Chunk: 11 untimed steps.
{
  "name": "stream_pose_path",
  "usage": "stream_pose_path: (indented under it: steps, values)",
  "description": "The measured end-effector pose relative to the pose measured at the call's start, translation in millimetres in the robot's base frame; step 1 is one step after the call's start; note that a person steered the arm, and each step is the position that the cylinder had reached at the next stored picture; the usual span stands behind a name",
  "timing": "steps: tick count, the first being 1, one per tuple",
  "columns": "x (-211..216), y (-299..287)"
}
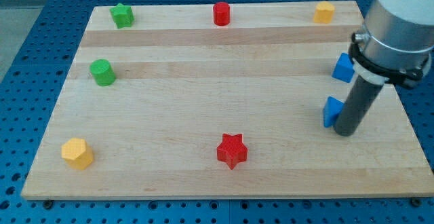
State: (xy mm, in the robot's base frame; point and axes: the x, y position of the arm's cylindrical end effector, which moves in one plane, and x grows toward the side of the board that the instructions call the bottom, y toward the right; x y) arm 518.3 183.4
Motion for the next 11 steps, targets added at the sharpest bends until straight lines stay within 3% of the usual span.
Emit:
stream_pose_path:
  steps: [4,8,11]
  values:
    - [-74.3,-15.2]
    - [-120.9,-107.6]
    - [-152.0,-131.6]
